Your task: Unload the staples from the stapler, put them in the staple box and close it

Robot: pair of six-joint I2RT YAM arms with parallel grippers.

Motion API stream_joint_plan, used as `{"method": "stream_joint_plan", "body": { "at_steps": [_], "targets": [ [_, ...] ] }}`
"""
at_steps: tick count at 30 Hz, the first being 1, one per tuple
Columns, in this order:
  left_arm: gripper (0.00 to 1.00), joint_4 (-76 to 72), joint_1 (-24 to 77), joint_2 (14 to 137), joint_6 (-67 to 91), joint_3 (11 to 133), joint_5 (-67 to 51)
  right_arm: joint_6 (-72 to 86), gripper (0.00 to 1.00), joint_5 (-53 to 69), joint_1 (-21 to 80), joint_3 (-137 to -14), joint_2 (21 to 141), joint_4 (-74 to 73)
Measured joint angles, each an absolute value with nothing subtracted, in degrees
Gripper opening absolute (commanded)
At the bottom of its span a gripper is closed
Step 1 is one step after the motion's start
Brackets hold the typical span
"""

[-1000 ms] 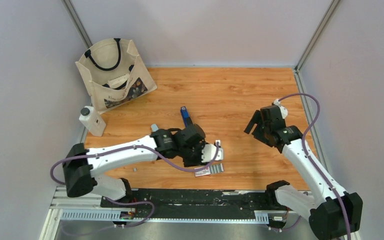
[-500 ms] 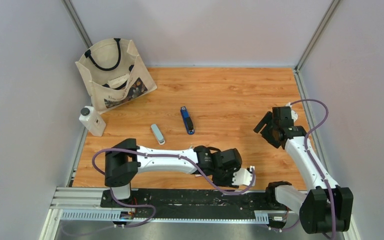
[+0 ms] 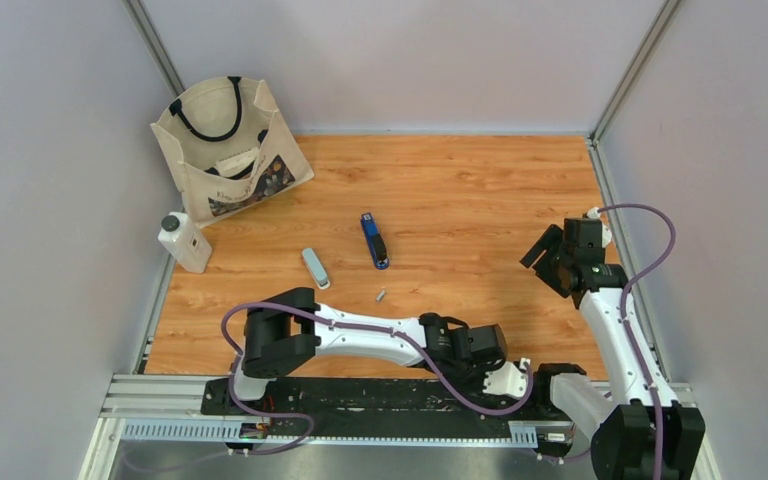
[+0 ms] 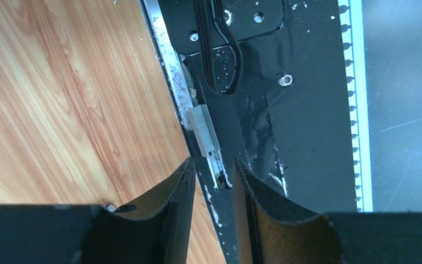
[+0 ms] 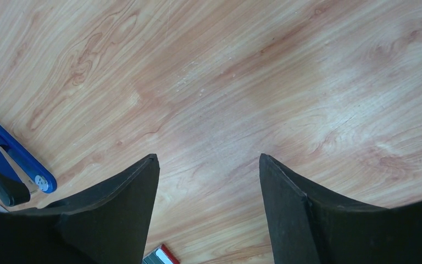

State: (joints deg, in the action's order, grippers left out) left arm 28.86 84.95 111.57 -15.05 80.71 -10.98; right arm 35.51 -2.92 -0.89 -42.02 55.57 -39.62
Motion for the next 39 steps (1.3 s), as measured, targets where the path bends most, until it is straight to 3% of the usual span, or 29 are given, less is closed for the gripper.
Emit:
{"method": "stream_joint_plan", "body": {
  "at_steps": [15,39],
  "targets": [
    [0.34,28.86,84.95,114.80,-15.31,81.47,-7.73,33.98,0.58,0.99,-2.50,-42.00,54.54,-39.18],
    [0.33,30.39,85.12,116.44,-15.07,83.96,-7.22,32.86,0.55,2.74,-3.97,-41.19,54.54,-38.61]
  ]
}}
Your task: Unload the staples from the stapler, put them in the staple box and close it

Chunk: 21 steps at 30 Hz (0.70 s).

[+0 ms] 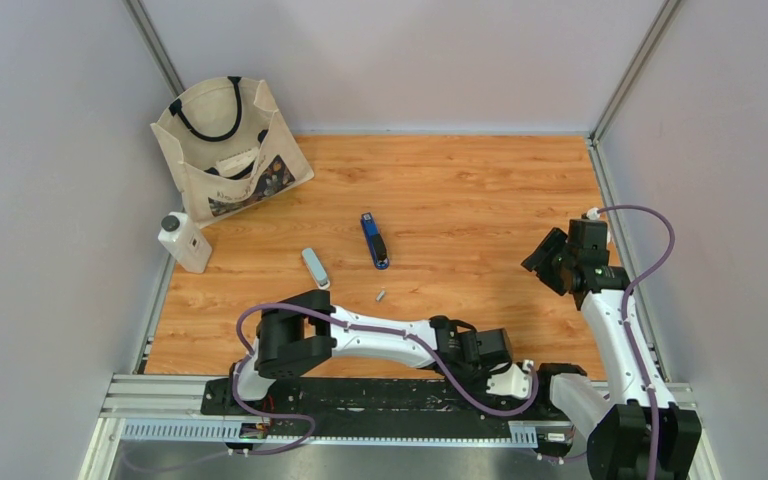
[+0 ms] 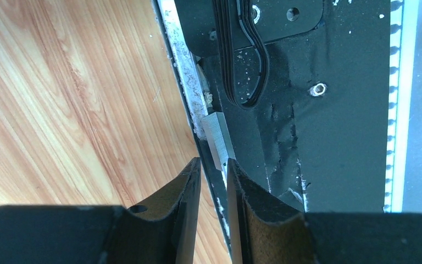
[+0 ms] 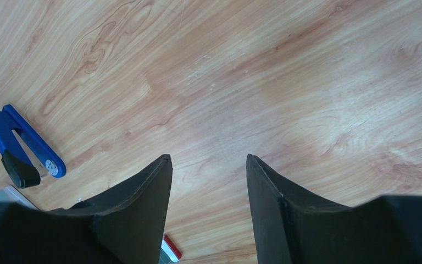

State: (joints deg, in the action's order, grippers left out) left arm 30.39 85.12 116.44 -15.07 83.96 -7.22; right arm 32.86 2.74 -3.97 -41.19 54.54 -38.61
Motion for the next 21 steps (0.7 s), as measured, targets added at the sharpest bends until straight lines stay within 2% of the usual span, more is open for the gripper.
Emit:
{"method": "stream_joint_plan", "body": {
  "at_steps": [21],
  "targets": [
    [0.31,31.24,86.26,118.06,-14.15,87.44,-6.35,32.64,0.55,3.57,-4.34,-41.17,54.22,-38.61]
  ]
}}
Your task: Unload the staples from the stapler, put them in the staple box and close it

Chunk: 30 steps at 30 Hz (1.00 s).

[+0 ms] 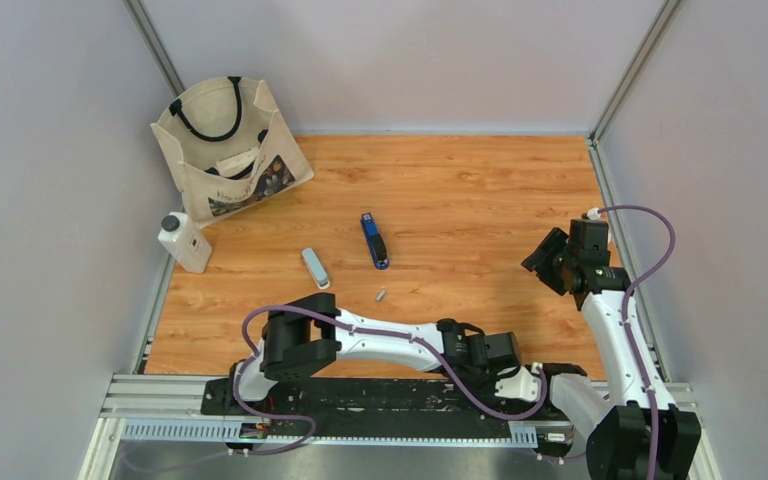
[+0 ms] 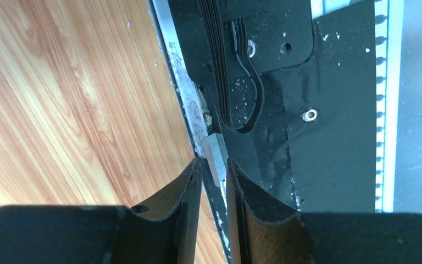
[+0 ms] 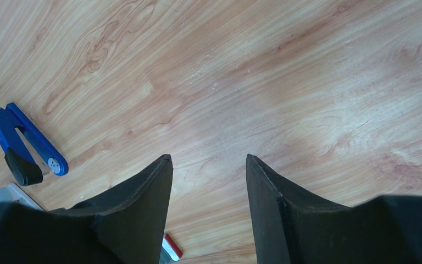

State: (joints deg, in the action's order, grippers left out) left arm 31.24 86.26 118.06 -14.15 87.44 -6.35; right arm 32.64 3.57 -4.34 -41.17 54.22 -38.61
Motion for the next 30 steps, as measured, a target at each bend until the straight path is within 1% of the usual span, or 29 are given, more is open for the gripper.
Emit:
{"method": "stream_joint_plan", "body": {
  "at_steps": [13,23,30],
  "targets": [
    [0.30,32.53,86.26,120.38,-13.82,90.65,-6.33,32.45,0.55,4.64,-5.34,-41.08,53.89,-38.59],
    [0.34,33.08,86.26,120.46,-12.88,90.65,-6.04,32.23,0.55,5.32,-5.80,-41.08,53.89,-38.54],
    [0.34,35.92,86.39,122.41,-12.53,92.68,-4.82,32.08,0.55,5.93,-6.02,-41.06,53.56,-38.50]
  ]
}}
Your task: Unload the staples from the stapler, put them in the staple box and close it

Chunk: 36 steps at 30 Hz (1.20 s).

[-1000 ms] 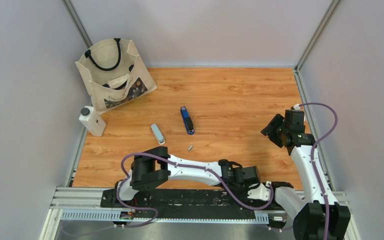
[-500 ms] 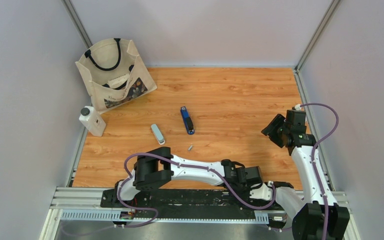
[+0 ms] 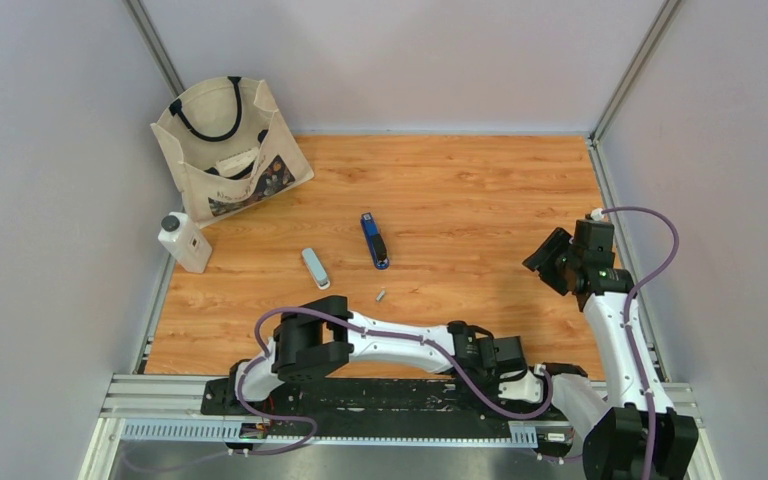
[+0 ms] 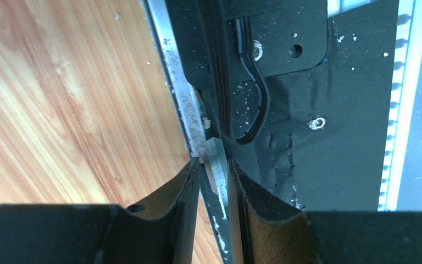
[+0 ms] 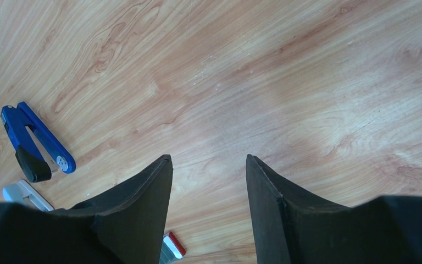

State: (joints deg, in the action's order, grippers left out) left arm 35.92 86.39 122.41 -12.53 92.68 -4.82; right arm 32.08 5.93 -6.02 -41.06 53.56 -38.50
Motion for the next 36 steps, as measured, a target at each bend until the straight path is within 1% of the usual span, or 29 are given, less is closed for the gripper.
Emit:
{"method": "stream_joint_plan", "body": {
  "at_steps": [8,17,30,36],
  "targets": [
    [0.30,36.60,87.02,123.13,-12.51,93.49,-3.33,32.03,0.53,6.92,-6.46,-40.47,53.36,-37.87],
    [0.22,36.82,87.02,123.13,-12.93,93.73,-2.87,32.03,0.52,7.62,-6.46,-40.10,53.06,-37.71],
    [0.20,36.97,86.21,122.45,-13.63,93.49,-2.55,32.03,0.51,7.68,-6.46,-40.10,53.04,-37.56],
    [0.21,37.04,81.56,120.57,-14.20,91.55,-1.17,32.03,0.52,7.66,-6.46,-40.10,53.04,-37.52]
  ]
}}
